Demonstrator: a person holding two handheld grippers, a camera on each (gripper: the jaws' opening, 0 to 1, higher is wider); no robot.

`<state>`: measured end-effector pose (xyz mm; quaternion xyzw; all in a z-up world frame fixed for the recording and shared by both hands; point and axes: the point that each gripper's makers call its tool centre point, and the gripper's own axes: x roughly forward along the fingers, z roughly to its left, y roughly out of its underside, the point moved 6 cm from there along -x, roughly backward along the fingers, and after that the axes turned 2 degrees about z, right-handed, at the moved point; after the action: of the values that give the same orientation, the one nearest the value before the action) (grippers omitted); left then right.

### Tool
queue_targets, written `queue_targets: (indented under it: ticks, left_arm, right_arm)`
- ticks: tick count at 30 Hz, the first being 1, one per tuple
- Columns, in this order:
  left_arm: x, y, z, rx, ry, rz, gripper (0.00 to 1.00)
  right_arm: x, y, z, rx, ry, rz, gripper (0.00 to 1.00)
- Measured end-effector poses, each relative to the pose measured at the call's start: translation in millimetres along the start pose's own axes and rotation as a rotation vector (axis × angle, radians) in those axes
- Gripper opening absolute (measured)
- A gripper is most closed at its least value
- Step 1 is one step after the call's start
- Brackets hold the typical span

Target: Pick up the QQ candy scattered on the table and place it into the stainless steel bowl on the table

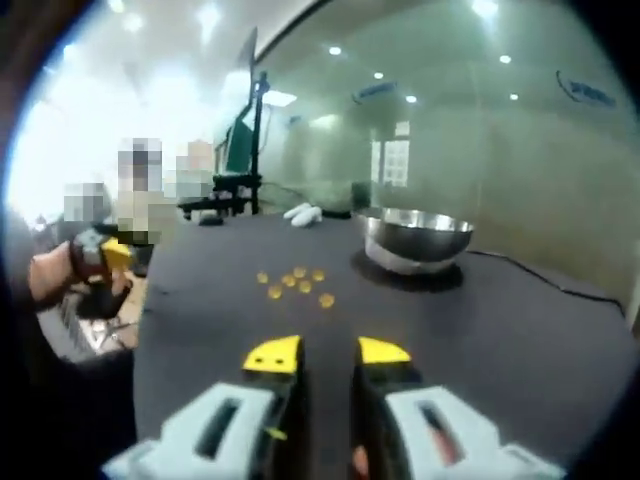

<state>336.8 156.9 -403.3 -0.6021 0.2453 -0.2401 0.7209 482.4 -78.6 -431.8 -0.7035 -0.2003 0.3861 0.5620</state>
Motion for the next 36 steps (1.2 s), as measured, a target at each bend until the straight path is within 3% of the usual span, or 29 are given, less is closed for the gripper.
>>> queue_targets:
  ticks: [8,13,19,25,28,30,36]
  left_arm:
    - [-4,0.9,2.7,-0.005,-0.014,0.000,0.23]
    - [-9,1.8,5.4,-0.009,-0.027,-0.001,0.23]
    - [-17,1.1,11.5,0.010,-0.082,-0.007,0.23]
    - [-24,3.9,14.4,0.001,-0.079,0.011,0.23]
    - [-25,5.8,13.4,0.009,-0.078,0.025,0.23]
    - [-24,5.6,11.7,0.008,-0.073,0.025,0.23]
    - [-22,4.6,6.3,0.008,-0.045,0.028,0.23]
  right_arm:
    - [46,-1.1,3,-0.007,-0.055,0.055,0.21]
    - [71,-3.2,2,0.055,-0.084,0.071,0.21]
    - [91,-3.4,6,0.003,-0.091,0.087,0.21]
    - [104,-8.5,3,-0.021,-0.094,0.094,0.20]
    - [105,-9.8,8,-0.026,-0.108,0.103,0.10]
    - [105,-8.8,5,-0.052,-0.110,0.100,0.10]
    - [105,-8.2,6,-0.016,-0.114,0.088,0.10]
